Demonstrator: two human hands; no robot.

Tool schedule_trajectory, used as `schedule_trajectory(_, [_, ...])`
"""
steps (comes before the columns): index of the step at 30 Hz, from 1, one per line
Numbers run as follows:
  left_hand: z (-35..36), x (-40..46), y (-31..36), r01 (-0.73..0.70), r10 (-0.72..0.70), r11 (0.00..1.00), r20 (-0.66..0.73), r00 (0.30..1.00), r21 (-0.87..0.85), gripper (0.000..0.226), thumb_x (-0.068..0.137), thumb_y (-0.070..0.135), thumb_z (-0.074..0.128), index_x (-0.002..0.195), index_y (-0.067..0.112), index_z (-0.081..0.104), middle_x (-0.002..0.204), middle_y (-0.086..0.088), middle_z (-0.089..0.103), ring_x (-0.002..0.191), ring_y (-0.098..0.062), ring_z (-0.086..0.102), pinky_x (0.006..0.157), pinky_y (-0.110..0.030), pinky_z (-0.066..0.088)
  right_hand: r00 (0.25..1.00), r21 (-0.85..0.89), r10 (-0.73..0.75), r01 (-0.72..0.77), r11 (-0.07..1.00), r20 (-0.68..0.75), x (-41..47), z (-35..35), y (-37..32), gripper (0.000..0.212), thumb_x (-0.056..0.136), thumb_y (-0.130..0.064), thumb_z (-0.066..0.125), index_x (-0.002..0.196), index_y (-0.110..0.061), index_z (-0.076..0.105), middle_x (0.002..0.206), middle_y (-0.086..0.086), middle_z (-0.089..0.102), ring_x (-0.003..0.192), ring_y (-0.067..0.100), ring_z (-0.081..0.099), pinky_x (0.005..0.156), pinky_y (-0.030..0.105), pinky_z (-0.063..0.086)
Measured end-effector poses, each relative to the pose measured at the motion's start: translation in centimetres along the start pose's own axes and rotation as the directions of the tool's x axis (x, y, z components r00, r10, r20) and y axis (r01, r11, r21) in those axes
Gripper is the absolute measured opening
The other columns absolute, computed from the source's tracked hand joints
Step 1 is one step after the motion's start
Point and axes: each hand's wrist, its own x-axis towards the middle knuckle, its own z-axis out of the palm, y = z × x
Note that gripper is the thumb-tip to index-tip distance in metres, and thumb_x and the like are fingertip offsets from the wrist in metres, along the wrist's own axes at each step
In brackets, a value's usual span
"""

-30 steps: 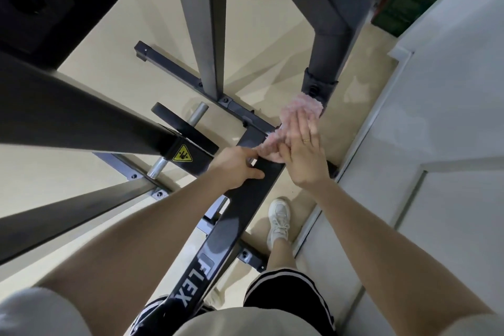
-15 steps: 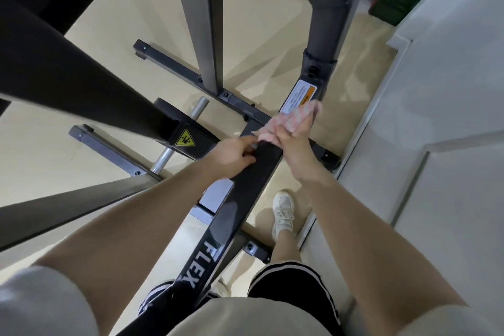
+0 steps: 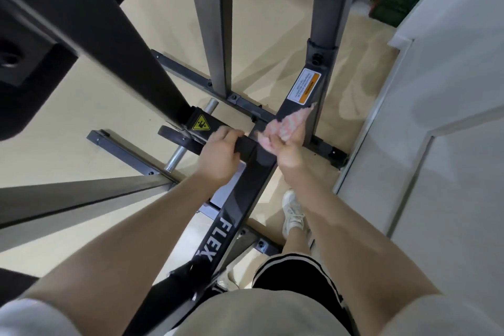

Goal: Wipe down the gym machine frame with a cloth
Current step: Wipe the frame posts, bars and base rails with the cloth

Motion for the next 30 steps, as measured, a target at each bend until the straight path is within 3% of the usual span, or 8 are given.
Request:
schedule_trajectory(2, [0.3, -1.0, -0.3, 0.095, -0.095, 0.996, 0.038, 0.995, 0.002, 0.034, 0.088, 0.011, 0.059, 0.121, 0.01, 0.056, 0.12, -0.01, 0.053, 0.108, -0.027, 0.053, 0.092, -0.037, 0.045, 0.987, 0.305, -0.118, 0.079, 0.949, 0.11, -4.1, 0.3, -1.8, 0.039, 0.099, -0.025, 0.051, 0.137, -0.022, 0.043, 0.091, 0.003, 0.063, 0.107, 0.022, 0.063, 0.091, 0.028, 0.051])
schedule_trajectory(5, [0.6, -2.7, -0.1, 0.207, -0.213, 0.977, 0.264, 0.941, 0.051, 0.03, 0.089, 0.015, 0.057, 0.119, 0.013, 0.056, 0.116, -0.006, 0.061, 0.101, -0.023, 0.058, 0.082, -0.029, 0.047, 0.98, 0.097, -0.019, 0.0, 0.995, 0.196, -11.6, 1.8, -1.7, 0.045, 0.102, -0.017, 0.043, 0.142, -0.019, 0.023, 0.084, 0.011, 0.056, 0.06, 0.011, 0.059, 0.05, 0.019, 0.048])
schedule_trajectory(7, [0.8, -3.8, -0.2, 0.218, -0.223, 0.975, 0.344, 0.912, 0.052, 0.036, 0.09, 0.009, 0.052, 0.125, 0.015, 0.052, 0.117, -0.009, 0.06, 0.099, -0.023, 0.057, 0.076, -0.025, 0.043, 0.987, -0.126, 0.032, -0.012, 0.992, 0.16, -12.3, 1.7, -1.9, 0.07, 0.096, -0.024, 0.057, 0.148, -0.014, 0.013, 0.12, 0.017, 0.05, 0.092, 0.02, 0.063, 0.075, 0.026, 0.055])
schedule_trajectory(10, [0.6, -4.8, -0.7, 0.241, -0.224, 0.97, 0.361, 0.905, -0.003, 0.047, 0.086, -0.003, 0.046, 0.128, 0.018, 0.051, 0.12, -0.008, 0.059, 0.105, -0.025, 0.055, 0.085, -0.028, 0.046, 0.978, -0.072, 0.167, -0.16, 0.985, 0.121, -9.7, 1.8, -2.0, 0.1, 0.088, -0.011, 0.066, 0.15, -0.006, -0.011, 0.157, 0.018, 0.009, 0.14, 0.032, 0.025, 0.115, 0.027, 0.02])
schedule_trajectory(18, [-0.3, -5.0, 0.0, 0.341, -0.225, 0.931, 0.529, 0.818, -0.132, 0.036, 0.094, 0.011, 0.049, 0.129, 0.016, 0.052, 0.119, 0.001, 0.058, 0.108, -0.016, 0.053, 0.078, -0.019, 0.043, 0.883, -0.56, -0.388, 0.469, 0.683, 0.266, -15.3, 2.6, 1.0, 0.062, 0.098, -0.031, 0.033, 0.152, -0.012, 0.007, 0.155, 0.009, -0.005, 0.146, 0.021, -0.016, 0.116, 0.044, -0.008])
schedule_trajectory(22, [0.1, -5.1, -0.1, 0.32, -0.252, 0.945, 0.467, 0.848, -0.071, 0.029, 0.094, 0.009, 0.039, 0.119, 0.015, 0.053, 0.11, -0.002, 0.055, 0.102, -0.019, 0.048, 0.084, -0.027, 0.04, 0.907, -0.675, -0.17, 0.404, 0.617, 0.386, -8.9, -0.4, -1.9, 0.06, 0.104, -0.035, 0.024, 0.15, -0.018, -0.01, 0.154, -0.003, -0.023, 0.143, 0.021, -0.026, 0.112, 0.039, -0.021])
schedule_trajectory(27, [-0.3, -4.5, 0.1, 0.318, -0.244, 0.946, 0.509, 0.826, -0.061, 0.04, 0.093, 0.014, 0.046, 0.133, 0.015, 0.049, 0.129, -0.002, 0.053, 0.117, -0.019, 0.048, 0.097, -0.027, 0.037, 0.845, -0.714, -0.327, 0.534, 0.453, 0.424, -11.5, 0.5, 0.2, 0.06, 0.1, -0.043, 0.027, 0.15, -0.01, 0.023, 0.158, 0.006, 0.011, 0.148, 0.028, -0.001, 0.119, 0.039, 0.007])
schedule_trajectory(30, [-0.6, -3.8, 0.4, 0.261, -0.228, 0.965, 0.52, 0.823, 0.011, 0.035, 0.092, 0.012, 0.048, 0.126, 0.013, 0.054, 0.124, -0.004, 0.057, 0.109, -0.019, 0.05, 0.096, -0.029, 0.04, 0.827, -0.749, -0.386, 0.546, 0.375, 0.409, -10.2, -0.4, -0.6, 0.057, 0.102, -0.04, 0.03, 0.152, -0.016, 0.013, 0.159, 0.002, -0.002, 0.145, 0.022, -0.018, 0.118, 0.04, -0.006])
